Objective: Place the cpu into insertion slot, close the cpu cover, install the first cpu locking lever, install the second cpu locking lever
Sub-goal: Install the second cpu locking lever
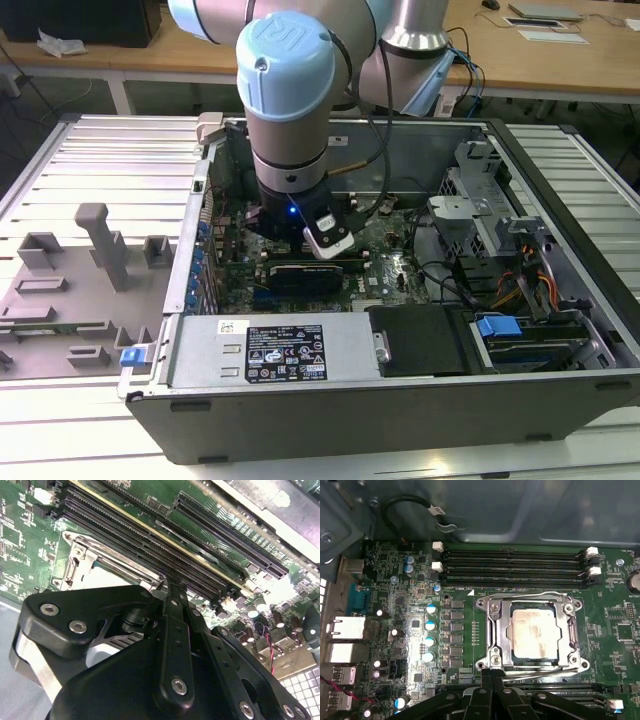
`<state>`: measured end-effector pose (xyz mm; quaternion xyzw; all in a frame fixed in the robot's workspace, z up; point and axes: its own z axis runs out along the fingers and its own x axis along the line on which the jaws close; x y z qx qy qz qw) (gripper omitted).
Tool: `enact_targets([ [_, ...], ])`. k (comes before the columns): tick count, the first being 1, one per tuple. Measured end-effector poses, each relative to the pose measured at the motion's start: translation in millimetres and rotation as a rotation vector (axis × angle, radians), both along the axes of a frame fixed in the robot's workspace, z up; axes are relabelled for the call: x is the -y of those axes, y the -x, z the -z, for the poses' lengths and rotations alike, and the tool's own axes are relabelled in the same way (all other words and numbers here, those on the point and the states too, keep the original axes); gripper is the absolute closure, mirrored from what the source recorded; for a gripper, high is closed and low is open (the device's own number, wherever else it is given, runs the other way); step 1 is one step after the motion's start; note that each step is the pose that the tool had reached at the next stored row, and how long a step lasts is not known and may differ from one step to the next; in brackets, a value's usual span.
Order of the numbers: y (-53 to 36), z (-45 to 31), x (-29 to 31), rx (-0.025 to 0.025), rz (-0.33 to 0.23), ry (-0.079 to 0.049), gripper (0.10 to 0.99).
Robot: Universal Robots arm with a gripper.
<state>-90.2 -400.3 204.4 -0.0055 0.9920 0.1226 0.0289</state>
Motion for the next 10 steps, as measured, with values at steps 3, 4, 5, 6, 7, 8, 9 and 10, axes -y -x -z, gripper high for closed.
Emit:
enact_targets([
  [3,1.3,0.8,-0.5,0.0,-0.002,-0.001,0.98],
  [4,2.1,1.1,-1.3,0.0001,-0.002,-0.001,0.98],
  [5,2.6,1.3,-1.9,0.0001,-0.003,-0.001,0.98],
  [6,3.1,1.5,-2.8,0.0,-0.003,-0.002,0.98],
  [7,3.4,1.8,-3.3,0.0001,-0.003,-0.002,0.98],
  [8,3.4,2.5,-4.2,0.0001,-0.003,-0.002,0.98],
  [9,3.3,3.5,-4.6,0.0,-0.003,-0.003,0.98],
  [10,3.4,4.0,-5.1,0.0,-0.003,-0.003,0.98],
])
